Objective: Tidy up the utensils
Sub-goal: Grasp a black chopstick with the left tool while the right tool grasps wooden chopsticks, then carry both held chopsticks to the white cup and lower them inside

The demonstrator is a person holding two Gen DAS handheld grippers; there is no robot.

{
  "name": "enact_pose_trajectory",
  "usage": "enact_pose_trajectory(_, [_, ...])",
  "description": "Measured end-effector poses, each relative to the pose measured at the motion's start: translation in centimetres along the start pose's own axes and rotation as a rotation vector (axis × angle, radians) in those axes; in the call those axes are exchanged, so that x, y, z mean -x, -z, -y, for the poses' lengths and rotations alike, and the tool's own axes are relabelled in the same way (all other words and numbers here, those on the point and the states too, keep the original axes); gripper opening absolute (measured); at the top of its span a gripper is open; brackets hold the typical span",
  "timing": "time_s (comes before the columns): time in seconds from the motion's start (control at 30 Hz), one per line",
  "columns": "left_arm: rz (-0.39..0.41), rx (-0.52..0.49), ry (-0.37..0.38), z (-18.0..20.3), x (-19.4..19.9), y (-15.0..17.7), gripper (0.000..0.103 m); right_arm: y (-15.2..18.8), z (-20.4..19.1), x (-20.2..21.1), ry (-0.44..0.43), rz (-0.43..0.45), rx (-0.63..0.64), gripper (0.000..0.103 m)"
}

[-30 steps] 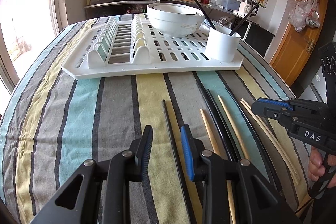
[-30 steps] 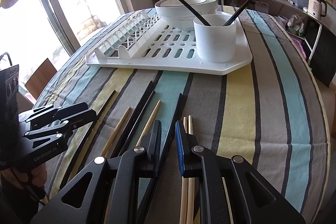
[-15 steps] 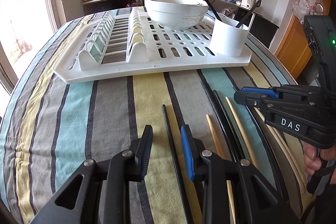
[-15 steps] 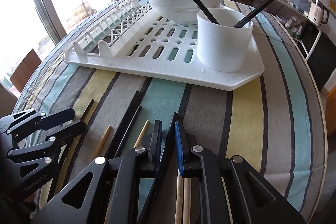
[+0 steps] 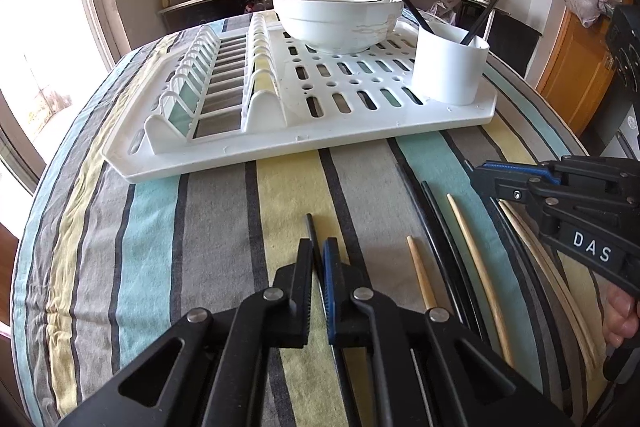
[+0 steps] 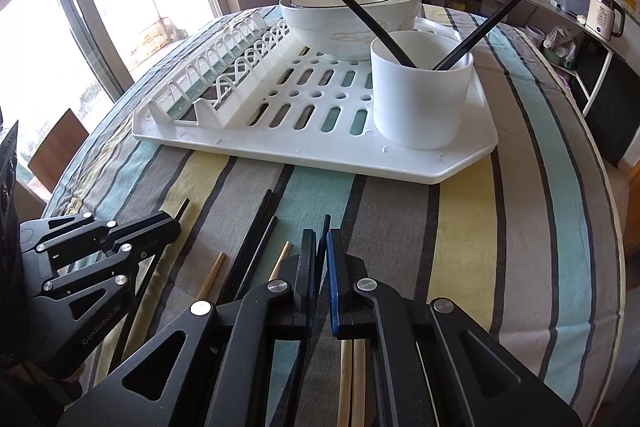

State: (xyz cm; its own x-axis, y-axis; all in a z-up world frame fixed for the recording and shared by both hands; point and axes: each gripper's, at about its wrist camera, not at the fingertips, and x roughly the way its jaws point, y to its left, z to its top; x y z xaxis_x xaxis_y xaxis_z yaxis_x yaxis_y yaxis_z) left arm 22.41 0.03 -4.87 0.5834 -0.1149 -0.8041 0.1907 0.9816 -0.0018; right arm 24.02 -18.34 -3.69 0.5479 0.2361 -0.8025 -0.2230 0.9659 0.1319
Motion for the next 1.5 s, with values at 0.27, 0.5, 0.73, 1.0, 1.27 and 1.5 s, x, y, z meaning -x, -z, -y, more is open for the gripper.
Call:
enact_pose_trajectory(0.27, [0.089, 0.041, 0.042, -1.0, 4.2, -0.9, 0.005, -0.7, -0.1, 5.1, -0.029, 0.112, -0.01, 0.005])
enact_pose_trajectory(0.5, [0.215, 0.05, 0.075, -1.4, 10.5, -2.2, 0.005, -1.1, -0.9, 10.9, -0.037, 0.235, 0.008, 0.004])
enact_pose_trajectory(0.73, [0.315, 0.053, 0.097, -1.6, 15.6, -2.3, 0.004, -0.1, -1.6, 16.3, -0.038, 0.348, 0.03, 0.004])
enact_pose_trajectory(1.0, [0.355, 0.049, 0.104, -1.5, 18.0, -1.5, 0.004, 1.2, -1.7, 18.9, -0.029, 0.409, 0.033, 0.004])
enact_pose_trajectory(1.27, [0.364, 0.046, 0.116, -1.5, 18.6, -1.8, 0.004, 1.8, -1.3, 19.8, -0.023, 0.427, 0.023, 0.004])
enact_pose_trajectory(1.5, [0.368, 0.035, 0.12, -1.1, 18.7, -2.6, 0.004, 1.4, -0.6, 20.9, -0.024, 0.455, 0.015, 0.004])
